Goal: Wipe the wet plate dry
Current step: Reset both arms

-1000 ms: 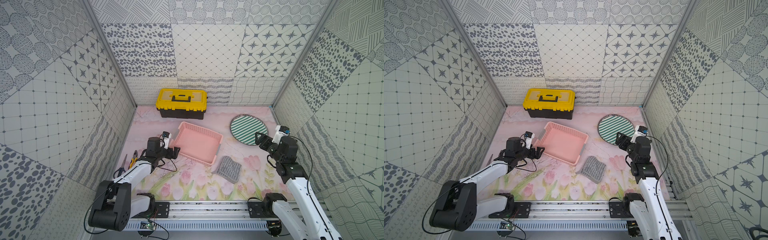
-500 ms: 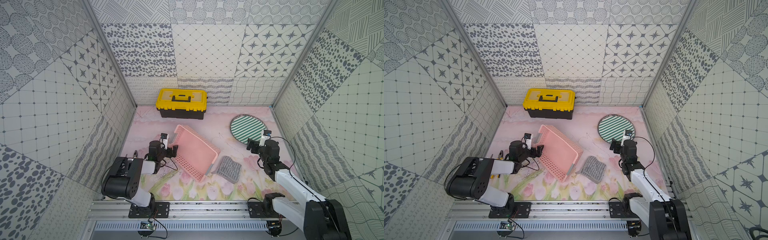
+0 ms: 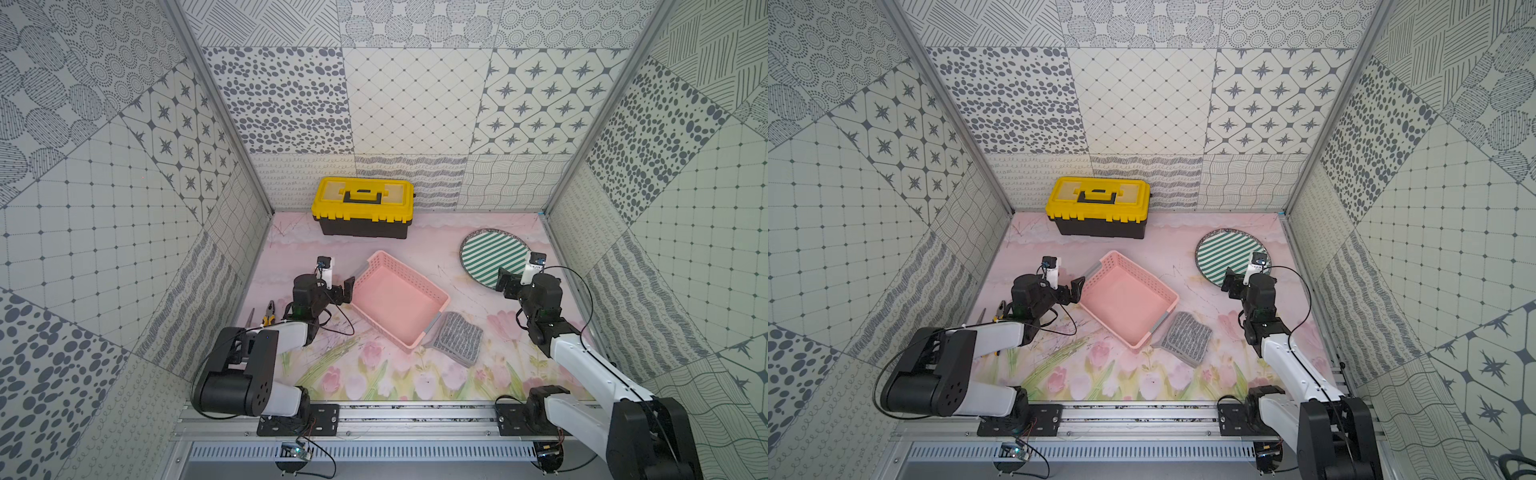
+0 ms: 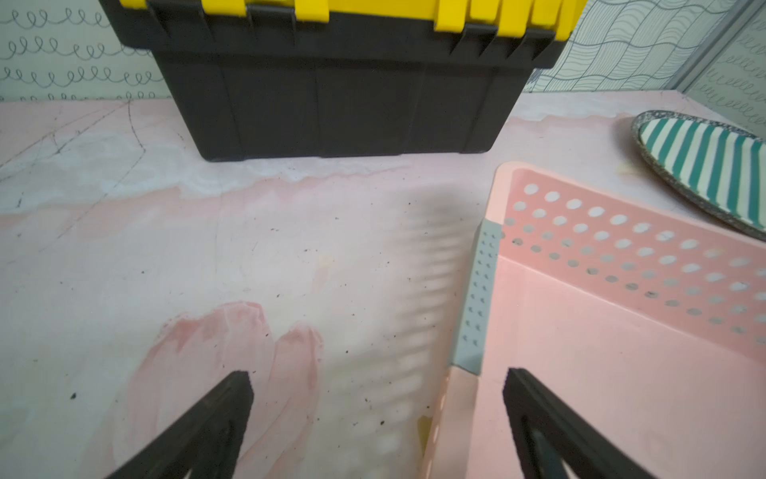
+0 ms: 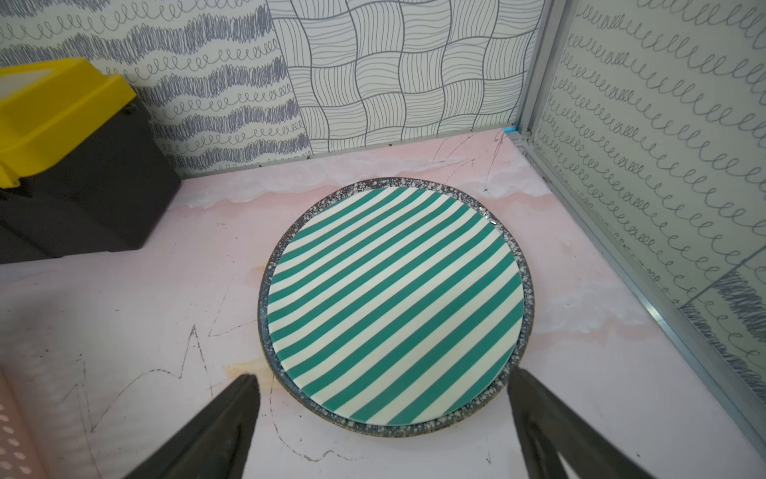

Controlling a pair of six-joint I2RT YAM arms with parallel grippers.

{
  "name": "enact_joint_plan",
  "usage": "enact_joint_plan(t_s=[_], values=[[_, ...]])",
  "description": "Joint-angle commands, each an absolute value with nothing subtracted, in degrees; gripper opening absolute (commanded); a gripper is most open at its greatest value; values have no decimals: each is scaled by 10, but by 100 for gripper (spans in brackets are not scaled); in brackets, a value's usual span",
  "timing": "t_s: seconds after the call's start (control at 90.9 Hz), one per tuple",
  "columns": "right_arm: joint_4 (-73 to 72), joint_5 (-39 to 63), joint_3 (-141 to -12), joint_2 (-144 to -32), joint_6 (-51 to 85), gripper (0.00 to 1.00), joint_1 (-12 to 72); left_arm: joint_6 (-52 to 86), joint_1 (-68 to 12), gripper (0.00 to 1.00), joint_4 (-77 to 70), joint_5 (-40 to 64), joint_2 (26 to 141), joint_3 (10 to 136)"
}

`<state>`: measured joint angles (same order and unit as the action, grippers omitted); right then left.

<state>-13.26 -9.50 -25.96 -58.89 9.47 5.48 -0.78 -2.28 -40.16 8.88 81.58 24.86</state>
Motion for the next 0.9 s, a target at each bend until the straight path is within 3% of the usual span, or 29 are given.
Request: enact_joint_plan(t_s=[0.0,0.176,0.308,0.363,0.638,0.891], values=[[-83,-97,-291,-569,122,97,56,-49,-17,100,-242,148,761,303],[-14,-60,-325,-569,175,97,56,-87,-17,99,-141,106,761,362],[14,-47,-326,-560,198,97,56,-104,-18,81,-95,30,795,417],[21,-45,-323,-556,202,97,56,-115,-17,79,-54,5,819,447],[44,-61,-313,-535,195,97,55,-179,-21,85,116,10,882,489],[40,-57,-315,-559,187,97,54,-217,-63,93,180,105,777,416]])
